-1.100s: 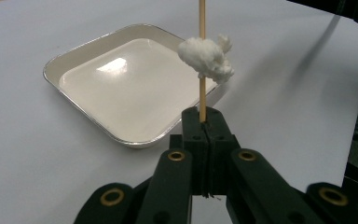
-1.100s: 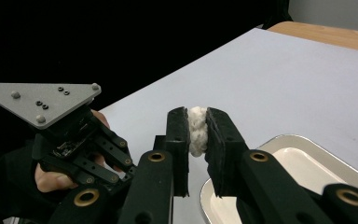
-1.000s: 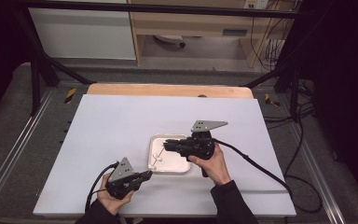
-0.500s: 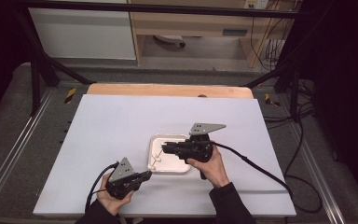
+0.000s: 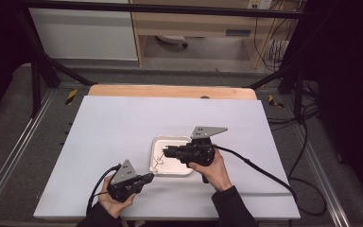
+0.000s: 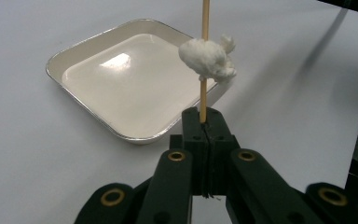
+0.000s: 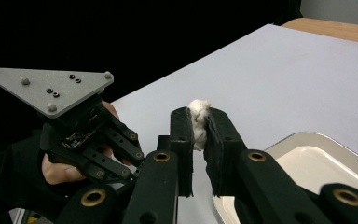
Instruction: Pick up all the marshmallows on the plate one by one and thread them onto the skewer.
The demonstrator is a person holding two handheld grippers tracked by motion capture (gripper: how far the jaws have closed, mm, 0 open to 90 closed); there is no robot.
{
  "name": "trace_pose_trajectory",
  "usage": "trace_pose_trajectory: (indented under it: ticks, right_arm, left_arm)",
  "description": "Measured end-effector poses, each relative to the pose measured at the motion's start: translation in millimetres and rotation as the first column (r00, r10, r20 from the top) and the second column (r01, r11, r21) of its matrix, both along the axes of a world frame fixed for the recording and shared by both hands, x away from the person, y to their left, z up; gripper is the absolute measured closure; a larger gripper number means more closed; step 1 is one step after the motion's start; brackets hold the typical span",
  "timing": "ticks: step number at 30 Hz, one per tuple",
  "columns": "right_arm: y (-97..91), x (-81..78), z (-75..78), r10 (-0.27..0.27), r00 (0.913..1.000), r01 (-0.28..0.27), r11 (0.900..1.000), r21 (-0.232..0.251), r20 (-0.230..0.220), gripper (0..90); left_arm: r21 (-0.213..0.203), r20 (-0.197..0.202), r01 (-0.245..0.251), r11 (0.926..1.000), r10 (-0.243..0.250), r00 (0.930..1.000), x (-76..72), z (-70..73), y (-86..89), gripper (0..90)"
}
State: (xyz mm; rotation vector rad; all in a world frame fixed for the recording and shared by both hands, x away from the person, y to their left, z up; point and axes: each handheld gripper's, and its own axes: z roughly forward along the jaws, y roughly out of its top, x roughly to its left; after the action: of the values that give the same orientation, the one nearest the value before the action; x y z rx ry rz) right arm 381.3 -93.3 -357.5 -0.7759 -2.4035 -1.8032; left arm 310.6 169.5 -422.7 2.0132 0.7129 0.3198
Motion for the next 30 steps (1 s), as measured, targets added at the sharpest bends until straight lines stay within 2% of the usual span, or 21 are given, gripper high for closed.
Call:
trace_pose_trajectory:
  ticks: [16,30]
  right_arm:
    - [3.0,-1.1,-4.3,-0.008,1.0,0.008,1.0,-0.002,-0.004,82.0]
    - [5.3,-2.2,-11.0,-0.001,0.9999,0.0,1.0,-0.009,-0.017,82.0]
  left_arm:
    - [-0.014,-0.011,0.009,0.9999,-0.009,0.9999,1.2,-0.8,-0.5,88.8]
    - [-0.005,-0.012,0.01,0.9999,-0.01,0.9999,1.9,-2.4,-1.9,88.9]
